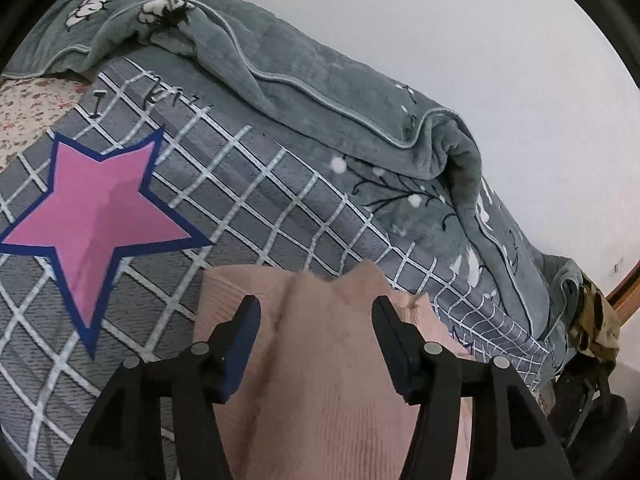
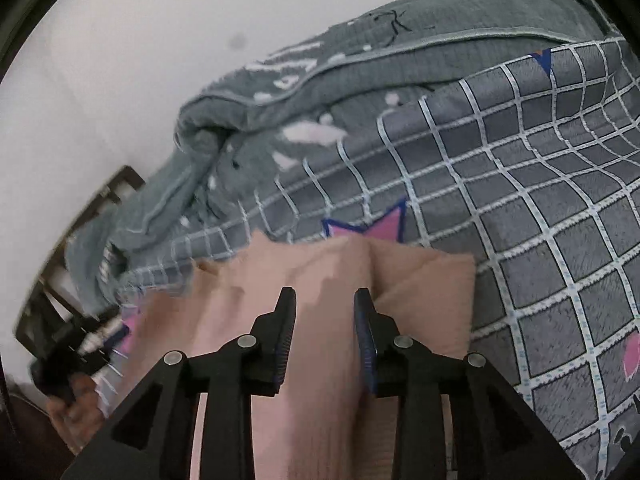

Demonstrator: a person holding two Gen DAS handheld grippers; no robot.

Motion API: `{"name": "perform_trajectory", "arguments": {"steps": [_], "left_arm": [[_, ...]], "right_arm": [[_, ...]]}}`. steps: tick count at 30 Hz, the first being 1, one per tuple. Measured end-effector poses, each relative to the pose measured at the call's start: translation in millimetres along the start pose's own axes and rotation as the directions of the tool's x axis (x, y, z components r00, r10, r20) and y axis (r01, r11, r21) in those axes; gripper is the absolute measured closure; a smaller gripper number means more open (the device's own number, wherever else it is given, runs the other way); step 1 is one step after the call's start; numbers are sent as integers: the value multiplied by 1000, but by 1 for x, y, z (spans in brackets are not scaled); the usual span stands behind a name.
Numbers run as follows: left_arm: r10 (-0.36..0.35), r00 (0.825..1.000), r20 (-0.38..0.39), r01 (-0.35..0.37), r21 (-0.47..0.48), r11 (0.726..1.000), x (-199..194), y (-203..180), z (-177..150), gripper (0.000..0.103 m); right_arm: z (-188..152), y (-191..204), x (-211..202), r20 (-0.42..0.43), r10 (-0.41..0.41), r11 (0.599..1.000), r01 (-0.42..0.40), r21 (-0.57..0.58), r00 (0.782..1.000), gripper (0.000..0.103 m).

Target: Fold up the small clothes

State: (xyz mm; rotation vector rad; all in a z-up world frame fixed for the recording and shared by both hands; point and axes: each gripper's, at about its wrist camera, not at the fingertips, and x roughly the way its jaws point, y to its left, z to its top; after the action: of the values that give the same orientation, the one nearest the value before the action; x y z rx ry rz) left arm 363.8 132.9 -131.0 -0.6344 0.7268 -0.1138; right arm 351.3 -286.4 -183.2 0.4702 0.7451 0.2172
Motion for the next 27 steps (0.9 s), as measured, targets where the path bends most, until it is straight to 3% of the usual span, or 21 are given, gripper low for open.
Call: {"name": "perform_trajectory", "arguments": {"steps": [4,8,13,17,18,20,21,25,27], "left_arm": [[85,996,16,-86,73,994,12,-10,-13,46],[202,979,29,-204,173,964,23,-22,-28,46],[241,969,48,-246,216,945,22,-26,-34,46],[243,969,48,-248,196,949,18,-22,-36,46],[243,969,49,-248,196,949,18,-23,-37,46],[240,969,51,-246,200,949,17,-23,-38,46],[239,970,53,-245,204,948,16,-23,-40,46],[234,969,78,-245,198,949,8,-22,-41,46],[240,966,97,-254,194,947,5,-22,-41,46]], "right_arm": [[-2,3,-1,0,-17,999,17,-35,1000,70],[-6,3,1,-23,-46,998,45,-47,999,67],[-9,8,5,-38,-112,991,108,-85,993,67],[-16,20,13,-50,-192,968,181,-172,980,67],[-18,21,17,-60,-218,961,204,-185,974,69],[-19,20,21,-66,-240,955,223,-193,969,82],[-19,20,20,-62,-232,957,217,-193,971,96],[-17,21,3,20,-146,971,147,-186,989,97],[-16,22,-1,50,-144,972,151,-182,988,97]]}}
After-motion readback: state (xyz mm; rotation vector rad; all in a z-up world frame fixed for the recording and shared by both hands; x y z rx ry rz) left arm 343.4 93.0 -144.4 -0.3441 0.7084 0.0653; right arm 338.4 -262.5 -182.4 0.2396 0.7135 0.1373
